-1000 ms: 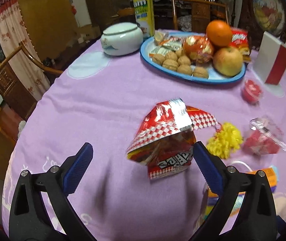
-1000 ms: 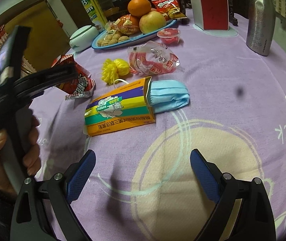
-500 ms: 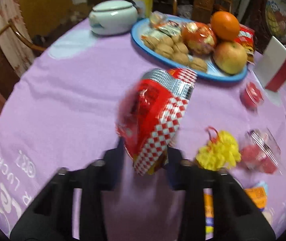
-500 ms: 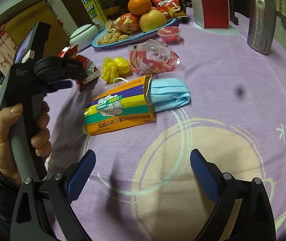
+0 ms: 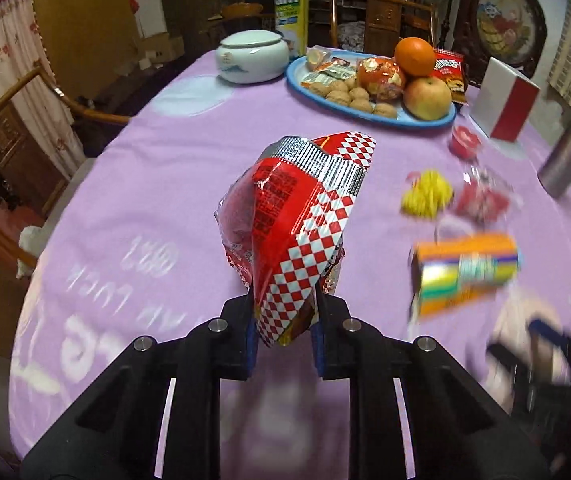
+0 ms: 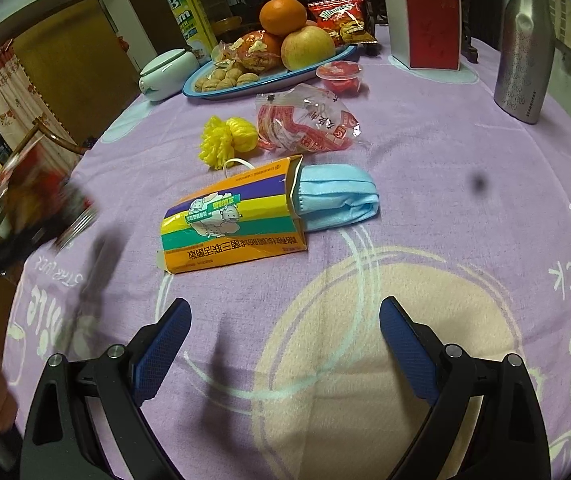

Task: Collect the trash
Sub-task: 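Grasp the striped tissue box with the right gripper while the left gripper holds the snack bag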

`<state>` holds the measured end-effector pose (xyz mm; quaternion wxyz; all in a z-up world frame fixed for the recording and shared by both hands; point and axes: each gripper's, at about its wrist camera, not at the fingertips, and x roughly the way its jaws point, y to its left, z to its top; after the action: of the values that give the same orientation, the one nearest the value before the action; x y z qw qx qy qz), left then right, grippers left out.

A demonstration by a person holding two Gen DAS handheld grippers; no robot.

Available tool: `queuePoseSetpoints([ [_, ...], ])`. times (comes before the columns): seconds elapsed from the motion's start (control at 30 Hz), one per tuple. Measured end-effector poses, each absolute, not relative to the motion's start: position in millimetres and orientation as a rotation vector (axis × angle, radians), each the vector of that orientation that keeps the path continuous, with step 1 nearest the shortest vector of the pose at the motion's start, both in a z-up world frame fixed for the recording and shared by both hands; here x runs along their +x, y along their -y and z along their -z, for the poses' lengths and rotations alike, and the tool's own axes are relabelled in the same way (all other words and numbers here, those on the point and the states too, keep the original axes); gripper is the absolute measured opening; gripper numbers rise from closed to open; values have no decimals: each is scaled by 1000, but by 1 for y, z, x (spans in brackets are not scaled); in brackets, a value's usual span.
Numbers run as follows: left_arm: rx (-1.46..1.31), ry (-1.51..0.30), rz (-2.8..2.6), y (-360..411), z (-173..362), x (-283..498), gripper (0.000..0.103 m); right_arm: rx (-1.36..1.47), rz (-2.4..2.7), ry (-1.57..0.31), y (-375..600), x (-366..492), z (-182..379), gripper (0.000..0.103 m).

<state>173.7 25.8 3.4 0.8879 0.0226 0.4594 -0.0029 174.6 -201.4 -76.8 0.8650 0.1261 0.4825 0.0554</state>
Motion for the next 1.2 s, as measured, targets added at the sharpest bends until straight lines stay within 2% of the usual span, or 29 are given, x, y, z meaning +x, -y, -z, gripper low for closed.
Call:
queuePoseSetpoints([
  [0.37, -4, -995, 11, -85, 12, 91, 22, 287, -230, -973, 190, 197, 71, 94],
  [0.6, 3, -990, 56, -85, 14, 78, 22, 193, -319, -980, 172, 224, 68, 93],
  [0.67, -4, -992, 57, -87, 15, 77, 22, 198, -347, -992, 167, 220, 64, 88],
  [0.9, -28, -1015, 45, -94, 20, 75, 22, 245, -691, -1041, 133, 180, 51, 85],
  [1.07, -33, -1025, 33, -97, 22, 72, 22, 136, -521, -1052, 128, 180, 50, 86],
  [1.2, -40, -1028, 21, -101, 24, 70, 22, 179, -488, -1103, 139, 176, 61, 86],
])
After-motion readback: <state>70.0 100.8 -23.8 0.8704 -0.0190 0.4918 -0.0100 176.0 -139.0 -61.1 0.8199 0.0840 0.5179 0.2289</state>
